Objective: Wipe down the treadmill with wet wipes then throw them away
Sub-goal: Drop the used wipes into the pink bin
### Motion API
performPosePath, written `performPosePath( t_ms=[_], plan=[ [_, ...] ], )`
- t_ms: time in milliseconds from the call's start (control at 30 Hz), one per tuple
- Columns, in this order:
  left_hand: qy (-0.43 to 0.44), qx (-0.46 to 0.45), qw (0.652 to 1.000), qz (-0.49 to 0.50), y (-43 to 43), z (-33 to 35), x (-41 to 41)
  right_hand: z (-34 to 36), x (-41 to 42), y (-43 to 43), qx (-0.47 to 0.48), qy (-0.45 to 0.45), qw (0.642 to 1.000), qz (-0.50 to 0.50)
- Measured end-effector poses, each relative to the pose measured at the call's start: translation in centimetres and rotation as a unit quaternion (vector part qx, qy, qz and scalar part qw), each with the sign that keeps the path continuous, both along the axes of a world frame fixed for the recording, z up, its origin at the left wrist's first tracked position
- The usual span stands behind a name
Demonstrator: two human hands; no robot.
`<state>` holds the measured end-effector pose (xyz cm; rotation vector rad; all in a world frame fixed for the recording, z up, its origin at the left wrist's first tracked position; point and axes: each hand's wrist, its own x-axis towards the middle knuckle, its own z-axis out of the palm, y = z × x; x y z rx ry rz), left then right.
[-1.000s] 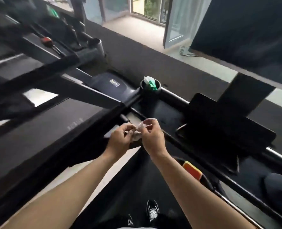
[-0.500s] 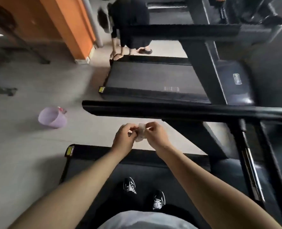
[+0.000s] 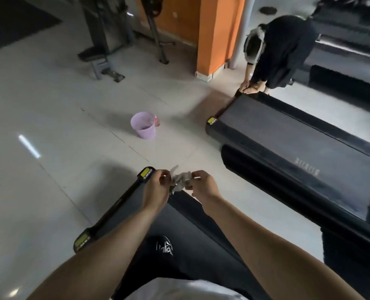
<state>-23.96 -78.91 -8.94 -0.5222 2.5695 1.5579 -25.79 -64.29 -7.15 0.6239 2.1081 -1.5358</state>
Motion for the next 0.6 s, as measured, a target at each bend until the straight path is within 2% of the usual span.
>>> performPosePath(
  t_ms=[233,300,433,500,600],
  plan=[
    [-0.003,0.131,0.983,0.127,-14.4,0.0,-6.8,-0.3,-9.1,-14.3,-0.040,-0.037,0.998,0.019],
    [-0.011,0.131,0.980,0.150,-17.7,0.3,-8.3,-0.5,-11.5,-17.6,-0.084,-0.054,0.995,-0.008],
    [-0.042,0.104,0.976,0.186,-22.8,0.4,-10.8,-0.2,-15.1,-22.9,-0.216,-0.122,0.966,-0.068],
    [-0.050,0.106,0.976,0.186,-24.3,0.6,-12.2,-0.7,-16.8,-24.9,-0.242,-0.132,0.959,-0.063],
    [-0.053,0.159,0.971,0.173,-25.6,0.8,-14.7,-1.8,-19.7,-27.9,-0.250,-0.130,0.958,-0.058]
  ],
)
